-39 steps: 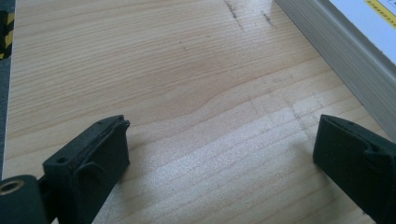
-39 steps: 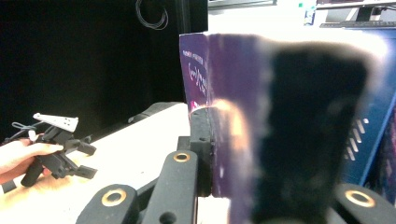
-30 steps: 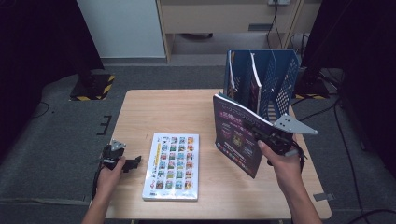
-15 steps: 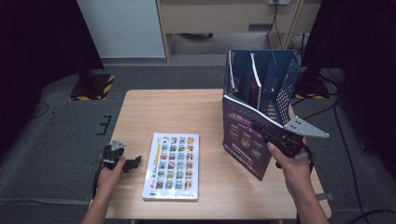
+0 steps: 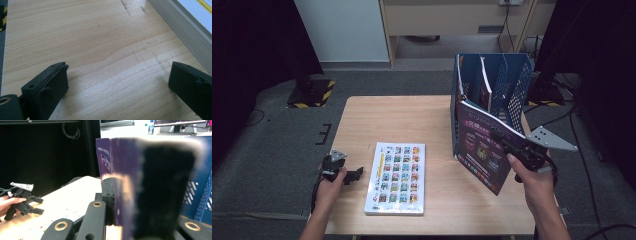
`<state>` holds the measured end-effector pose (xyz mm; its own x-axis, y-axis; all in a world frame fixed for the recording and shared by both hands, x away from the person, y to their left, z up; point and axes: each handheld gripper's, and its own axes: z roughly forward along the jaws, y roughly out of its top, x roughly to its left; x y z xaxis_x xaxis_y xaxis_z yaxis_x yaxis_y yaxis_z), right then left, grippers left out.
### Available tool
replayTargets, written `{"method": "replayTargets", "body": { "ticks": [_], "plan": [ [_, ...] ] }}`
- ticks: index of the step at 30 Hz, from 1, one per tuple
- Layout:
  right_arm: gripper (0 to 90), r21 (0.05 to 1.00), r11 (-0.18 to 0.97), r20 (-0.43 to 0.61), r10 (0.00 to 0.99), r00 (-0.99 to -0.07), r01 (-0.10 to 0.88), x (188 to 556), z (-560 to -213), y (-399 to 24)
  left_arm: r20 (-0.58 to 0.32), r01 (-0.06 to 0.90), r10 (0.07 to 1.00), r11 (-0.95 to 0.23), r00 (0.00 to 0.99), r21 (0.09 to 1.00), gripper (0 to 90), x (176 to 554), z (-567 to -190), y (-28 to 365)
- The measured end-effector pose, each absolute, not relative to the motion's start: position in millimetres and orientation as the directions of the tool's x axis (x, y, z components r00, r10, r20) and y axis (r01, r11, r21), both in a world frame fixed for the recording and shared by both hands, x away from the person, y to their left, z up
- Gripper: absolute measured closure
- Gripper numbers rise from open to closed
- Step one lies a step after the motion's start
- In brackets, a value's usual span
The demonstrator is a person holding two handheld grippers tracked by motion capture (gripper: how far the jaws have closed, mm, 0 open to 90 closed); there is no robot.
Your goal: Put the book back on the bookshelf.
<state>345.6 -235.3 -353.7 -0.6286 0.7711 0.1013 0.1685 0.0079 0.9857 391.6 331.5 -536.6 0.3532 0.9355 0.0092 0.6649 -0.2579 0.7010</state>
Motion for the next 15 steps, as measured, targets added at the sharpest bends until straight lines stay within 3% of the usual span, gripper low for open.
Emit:
{"method": "replayTargets", "body": {
  "ticks": [15],
  "plan": [
    [84.0, 0.988, -0.076, 0.146, 0.772, -0.619, 0.137, 344.3, -317.7, -254.5, 0.009, 0.665, 0.936, -0.257, 0.352, 0.701, 1.6, 391.4, -536.6, 331.4]
  ]
}}
